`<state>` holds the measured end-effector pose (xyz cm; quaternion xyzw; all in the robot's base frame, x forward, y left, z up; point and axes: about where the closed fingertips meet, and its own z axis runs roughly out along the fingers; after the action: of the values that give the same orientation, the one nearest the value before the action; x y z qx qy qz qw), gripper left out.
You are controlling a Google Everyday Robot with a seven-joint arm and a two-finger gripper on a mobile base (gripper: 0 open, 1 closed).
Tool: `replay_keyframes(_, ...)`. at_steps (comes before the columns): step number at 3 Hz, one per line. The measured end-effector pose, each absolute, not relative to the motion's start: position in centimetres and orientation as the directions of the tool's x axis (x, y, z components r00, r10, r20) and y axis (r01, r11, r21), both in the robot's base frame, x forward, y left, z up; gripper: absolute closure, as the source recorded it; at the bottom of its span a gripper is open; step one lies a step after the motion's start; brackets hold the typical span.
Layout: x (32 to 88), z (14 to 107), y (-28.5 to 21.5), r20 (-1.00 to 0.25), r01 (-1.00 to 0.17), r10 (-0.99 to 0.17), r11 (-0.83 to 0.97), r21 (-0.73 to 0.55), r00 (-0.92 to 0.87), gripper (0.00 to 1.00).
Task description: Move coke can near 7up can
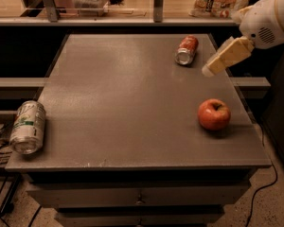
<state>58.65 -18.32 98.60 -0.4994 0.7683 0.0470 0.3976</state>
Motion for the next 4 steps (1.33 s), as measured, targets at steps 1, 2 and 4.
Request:
replay_keyframes(1, 61.8, 96.7, -17.6, -0.693, -0.809, -0.693, 0.515, -0.284, -0.198, 0.0)
replay_keyframes(2, 66.0, 94.1, -17.1, -0.747, -0.797, -0.622, 0.564, -0.217, -0.236, 0.0)
replay_keyframes(4, 68.7, 92.2, -17.5, -0.776, -0.78, -0.571, 0.601, -0.174, -0.267, 0.0)
